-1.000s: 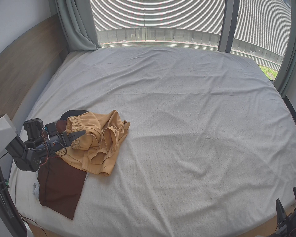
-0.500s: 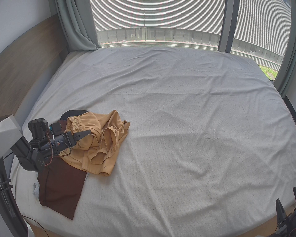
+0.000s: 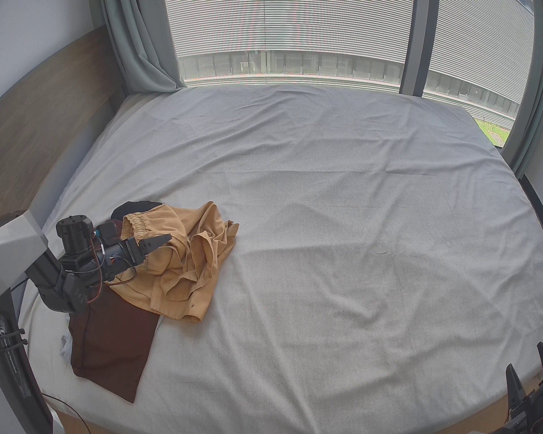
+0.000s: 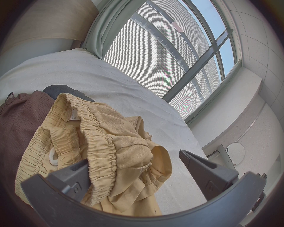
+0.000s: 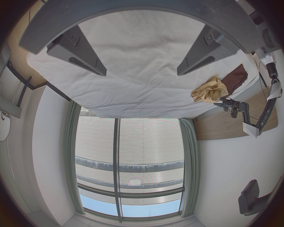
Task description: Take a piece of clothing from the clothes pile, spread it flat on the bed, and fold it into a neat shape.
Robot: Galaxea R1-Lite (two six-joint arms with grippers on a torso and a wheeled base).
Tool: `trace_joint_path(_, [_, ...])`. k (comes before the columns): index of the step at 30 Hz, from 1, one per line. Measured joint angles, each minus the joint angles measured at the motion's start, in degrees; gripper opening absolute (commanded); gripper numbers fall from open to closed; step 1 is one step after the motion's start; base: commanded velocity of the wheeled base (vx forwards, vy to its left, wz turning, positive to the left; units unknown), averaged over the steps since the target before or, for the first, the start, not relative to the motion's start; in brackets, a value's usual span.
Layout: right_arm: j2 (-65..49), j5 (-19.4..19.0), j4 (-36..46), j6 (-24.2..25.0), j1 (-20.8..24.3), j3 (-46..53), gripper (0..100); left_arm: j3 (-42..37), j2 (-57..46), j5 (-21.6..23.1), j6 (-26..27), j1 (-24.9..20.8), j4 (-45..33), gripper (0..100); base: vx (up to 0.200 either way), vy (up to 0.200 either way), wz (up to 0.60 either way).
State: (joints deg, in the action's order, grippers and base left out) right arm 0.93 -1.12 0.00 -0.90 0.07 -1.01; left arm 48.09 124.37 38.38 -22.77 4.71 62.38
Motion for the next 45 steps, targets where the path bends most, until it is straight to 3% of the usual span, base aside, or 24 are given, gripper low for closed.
trace_joint_path(5, [0.0,0.0,0.0,0.1,0.0,0.0,100,-0.4,0.6,0.0,0.0,0.1,1.5,100,0.000,0.000,0.00])
trace_joint_path(6, [0.0,0.0,0.0,0.1,0.0,0.0,100,-0.6,0.7,0.0,0.0,0.1,1.5,0,0.000,0.000,0.00])
trace_joint_path(24, [0.0,0.0,0.0,0.1,0.0,0.0,100,-1.9,1.1,1.4,-1.2,0.8,2.9,0,0.000,0.000,0.00])
trace_joint_path(41, [0.0,0.0,0.0,0.1,0.0,0.0,100,-15.8,-5.7,5.2,-15.5,1.3,25.4,0,0.000,0.000,0.00])
trace_joint_path(45, [0.0,0.0,0.0,0.1,0.0,0.0,100,-19.1,-7.5,5.5,-17.1,1.5,26.4,0,0.000,0.000,0.00])
